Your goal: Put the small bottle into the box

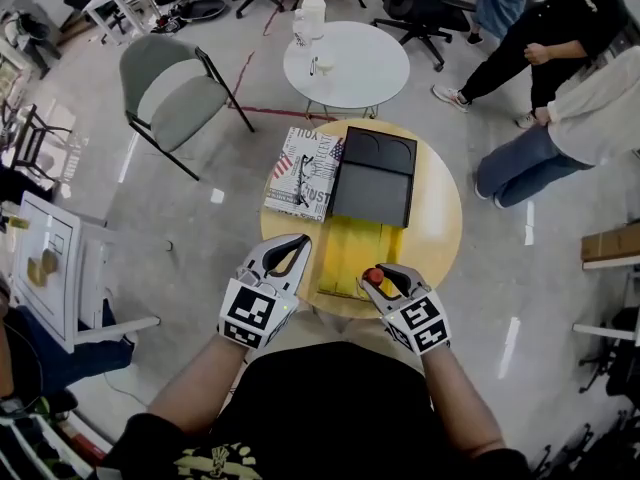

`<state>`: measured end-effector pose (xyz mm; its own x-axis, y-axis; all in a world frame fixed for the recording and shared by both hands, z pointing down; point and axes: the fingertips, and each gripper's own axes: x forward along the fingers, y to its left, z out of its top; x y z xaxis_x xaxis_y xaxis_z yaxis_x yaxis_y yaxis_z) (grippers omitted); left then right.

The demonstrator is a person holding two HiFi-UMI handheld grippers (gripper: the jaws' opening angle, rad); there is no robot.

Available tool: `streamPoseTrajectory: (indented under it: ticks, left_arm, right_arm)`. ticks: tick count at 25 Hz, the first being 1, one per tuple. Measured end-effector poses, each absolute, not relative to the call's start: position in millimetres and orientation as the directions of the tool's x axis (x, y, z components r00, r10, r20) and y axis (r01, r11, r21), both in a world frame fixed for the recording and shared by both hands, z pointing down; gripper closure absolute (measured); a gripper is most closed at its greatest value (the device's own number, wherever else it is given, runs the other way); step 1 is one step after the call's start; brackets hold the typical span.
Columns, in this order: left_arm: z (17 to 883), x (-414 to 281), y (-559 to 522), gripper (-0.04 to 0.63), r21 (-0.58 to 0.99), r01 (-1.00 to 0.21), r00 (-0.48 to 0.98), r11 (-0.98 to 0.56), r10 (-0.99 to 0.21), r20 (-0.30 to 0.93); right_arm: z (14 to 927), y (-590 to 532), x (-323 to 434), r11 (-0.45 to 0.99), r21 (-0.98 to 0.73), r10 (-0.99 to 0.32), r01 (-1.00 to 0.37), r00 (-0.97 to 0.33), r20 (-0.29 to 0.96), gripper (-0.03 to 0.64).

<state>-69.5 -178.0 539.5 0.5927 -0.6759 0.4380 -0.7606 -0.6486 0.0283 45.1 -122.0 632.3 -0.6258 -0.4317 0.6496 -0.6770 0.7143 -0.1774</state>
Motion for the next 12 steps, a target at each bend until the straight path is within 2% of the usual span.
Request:
streamPoseTrajectory:
  ticks: [12]
  left_arm:
    - [562.6, -72.0, -176.8, 0.577, 0.042, -0.761, 0.591, -0.647, -0.665, 0.458]
  right_arm:
    - [701.0, -120.4, 46.0, 0.715, -0.169, -0.383, -0.679, -0.582, 0.717, 0.460]
